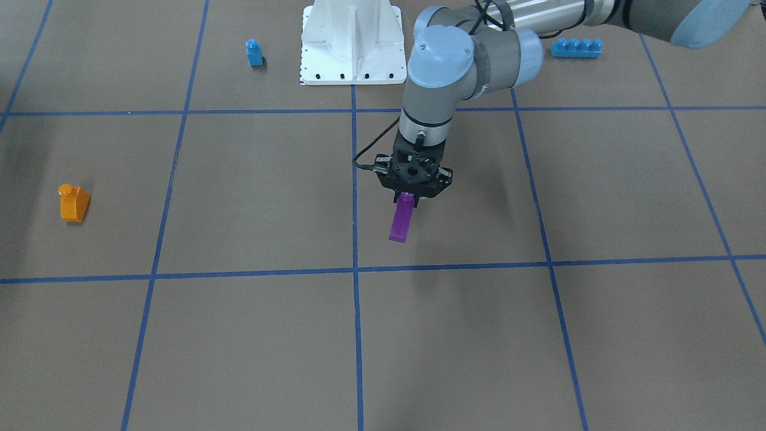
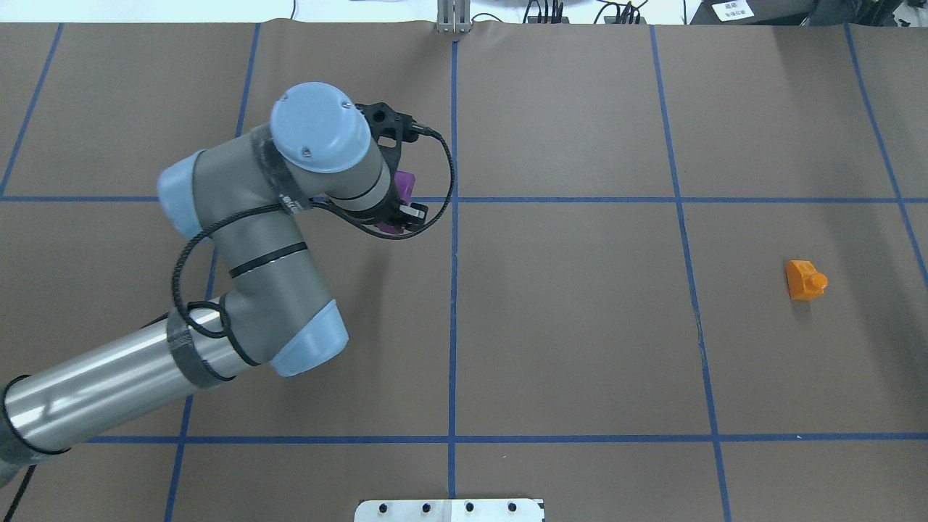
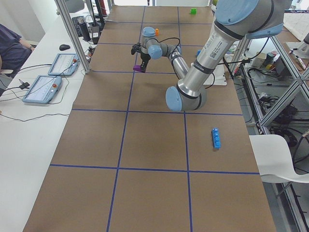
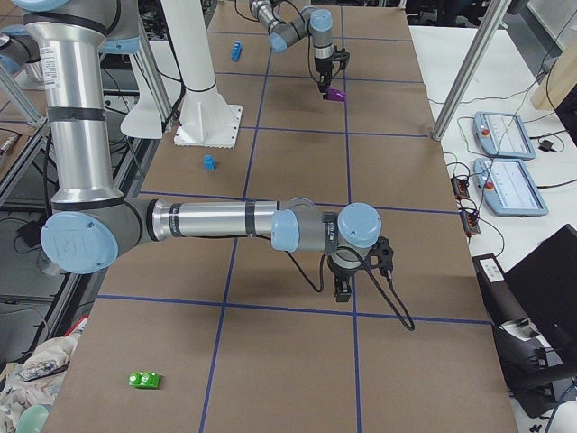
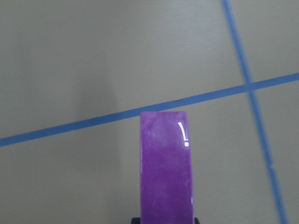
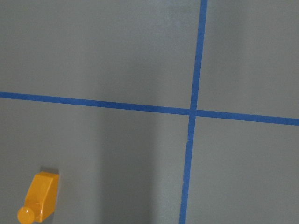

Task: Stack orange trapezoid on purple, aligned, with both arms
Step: 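Carry the purple block to the table centre and set it down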

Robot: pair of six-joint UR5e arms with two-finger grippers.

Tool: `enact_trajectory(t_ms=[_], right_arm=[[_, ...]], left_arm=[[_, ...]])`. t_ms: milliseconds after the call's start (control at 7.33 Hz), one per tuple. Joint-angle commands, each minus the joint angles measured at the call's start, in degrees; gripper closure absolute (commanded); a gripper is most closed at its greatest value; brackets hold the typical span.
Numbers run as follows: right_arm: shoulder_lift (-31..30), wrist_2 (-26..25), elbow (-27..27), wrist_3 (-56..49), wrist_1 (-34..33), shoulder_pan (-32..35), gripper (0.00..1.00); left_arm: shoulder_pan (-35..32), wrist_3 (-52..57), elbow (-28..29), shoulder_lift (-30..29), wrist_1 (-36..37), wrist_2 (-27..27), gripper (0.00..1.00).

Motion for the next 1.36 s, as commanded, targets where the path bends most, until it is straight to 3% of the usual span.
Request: enact_trajectory(t_ms=[0,136,273,682,818,955,1091,1227], right_arm=[[-1.49,-0.49,0.05,15.83,11.85,-4.05,0.00],[-2.37,-0.58,0.14,24.10,18.29,-6.08,0.00],[-3.95,-0.58,1.97,30.01,20.27,-8.01,0.00],[-7.03,-2.24,7.25,34.02,20.20,-12.50,0.00],[-7.04,-3.21,7.87,34.81,20.29,-14.08,0.00],[-7.04,-3.31,8.14,34.99,20.29,-15.23,0.00],[-6.95,-3.39,8.92,36.12,20.29,-16.72,0.00],[-6.95,-4.00,10.15,37.35,20.29,-18.04,0.00]], left_arm=[[3.26,1.94,11.33,-5.09,-10.42,4.20,1.00],[3.70,3.51,14.16,-5.18,-13.62,4.29,1.00],[3.79,5.62,14.62,-5.09,-13.74,4.29,1.00],[4.32,4.86,15.24,-5.26,-13.82,4.12,0.96],[5.19,2.15,15.33,-5.27,-13.65,4.20,0.56],[5.29,-0.66,15.42,-5.27,-13.30,4.29,0.49],[5.03,-0.86,15.42,-5.27,-13.21,4.29,0.00],[3.98,-0.87,15.24,-5.27,-13.21,3.86,0.00]])
